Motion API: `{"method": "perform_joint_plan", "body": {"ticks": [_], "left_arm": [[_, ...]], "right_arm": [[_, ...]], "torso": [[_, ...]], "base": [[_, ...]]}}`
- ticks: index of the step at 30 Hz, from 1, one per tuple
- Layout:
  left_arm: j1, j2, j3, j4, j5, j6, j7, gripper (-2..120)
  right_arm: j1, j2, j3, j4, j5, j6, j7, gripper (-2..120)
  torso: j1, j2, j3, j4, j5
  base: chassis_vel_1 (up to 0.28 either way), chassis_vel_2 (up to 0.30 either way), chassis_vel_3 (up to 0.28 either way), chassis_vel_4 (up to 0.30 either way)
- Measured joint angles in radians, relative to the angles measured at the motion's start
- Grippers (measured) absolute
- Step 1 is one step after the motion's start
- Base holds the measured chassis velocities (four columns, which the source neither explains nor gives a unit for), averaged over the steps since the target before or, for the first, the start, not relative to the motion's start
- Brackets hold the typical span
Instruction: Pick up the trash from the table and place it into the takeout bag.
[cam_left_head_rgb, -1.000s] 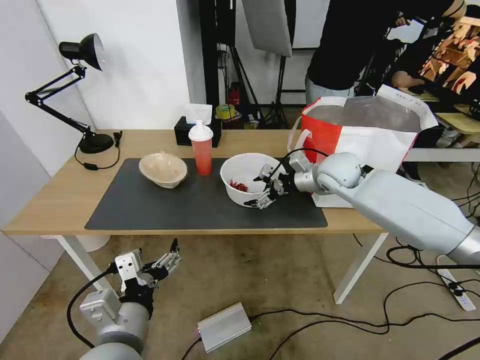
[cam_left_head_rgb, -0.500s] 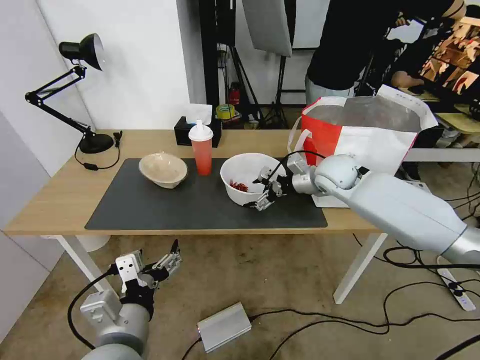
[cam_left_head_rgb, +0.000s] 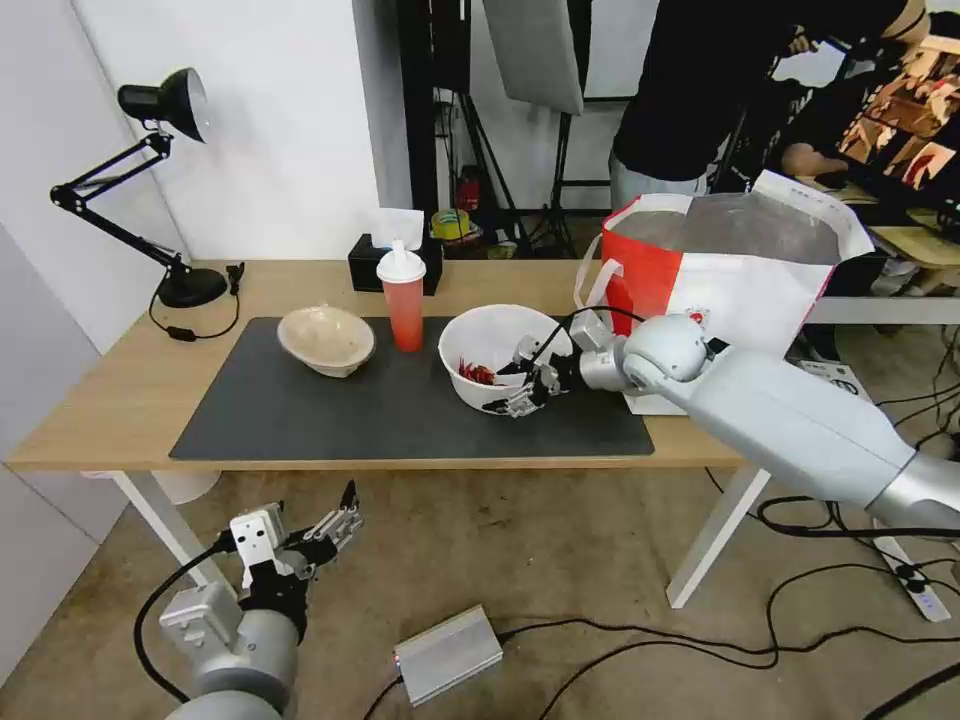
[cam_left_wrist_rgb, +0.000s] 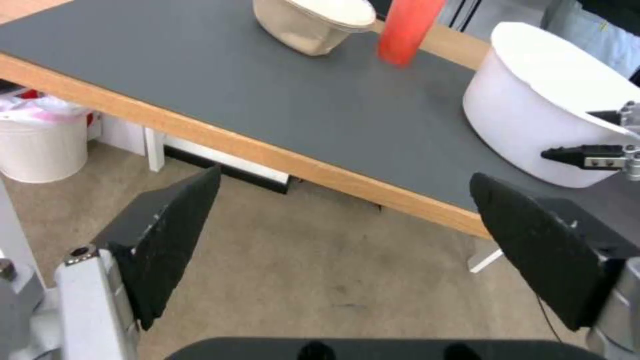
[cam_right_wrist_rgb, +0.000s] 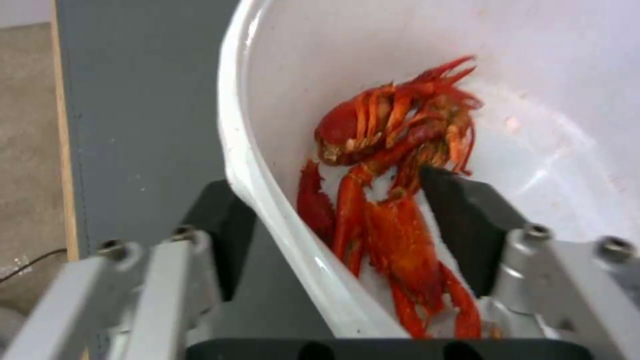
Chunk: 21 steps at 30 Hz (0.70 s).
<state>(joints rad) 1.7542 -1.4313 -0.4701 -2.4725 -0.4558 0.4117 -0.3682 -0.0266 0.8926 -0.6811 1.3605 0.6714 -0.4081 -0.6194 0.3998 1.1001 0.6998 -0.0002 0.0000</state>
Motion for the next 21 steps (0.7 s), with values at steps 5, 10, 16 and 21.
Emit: {"method": "perform_joint_plan", "body": {"ticks": [5,10,16,21], "left_arm": [[-0.001,0.000,0.002,0.000,0.000,0.000,-0.001,100],[-0.005,-0.001,0.004,0.002,0.000,0.000,-0.002,100],[-0.009,-0.002,0.006,0.003,0.000,-0.001,-0.004,100],[-0.009,-0.003,0.006,0.003,0.000,-0.001,-0.005,100]], "right_arm": [[-0.011,0.005,0.001,-0.002,0.001,0.000,-0.001,41],[-0.014,0.008,-0.004,-0.013,-0.002,-0.003,-0.002,27],[-0.013,0.009,-0.003,-0.013,0.002,-0.001,0.001,0],[-0.013,0.008,-0.003,-0.008,0.020,-0.001,0.009,0]], "torso": [[0.000,0.000,0.000,0.0002,0.0000],[0.000,0.000,0.001,0.0006,0.0002],[0.000,0.000,0.000,0.0002,-0.0001],[0.000,0.000,0.000,0.0003,0.0000]], "base": [[0.000,0.000,0.000,0.000],[0.000,0.000,0.000,0.000],[0.000,0.000,0.000,0.000],[0.000,0.000,0.000,0.000]]}}
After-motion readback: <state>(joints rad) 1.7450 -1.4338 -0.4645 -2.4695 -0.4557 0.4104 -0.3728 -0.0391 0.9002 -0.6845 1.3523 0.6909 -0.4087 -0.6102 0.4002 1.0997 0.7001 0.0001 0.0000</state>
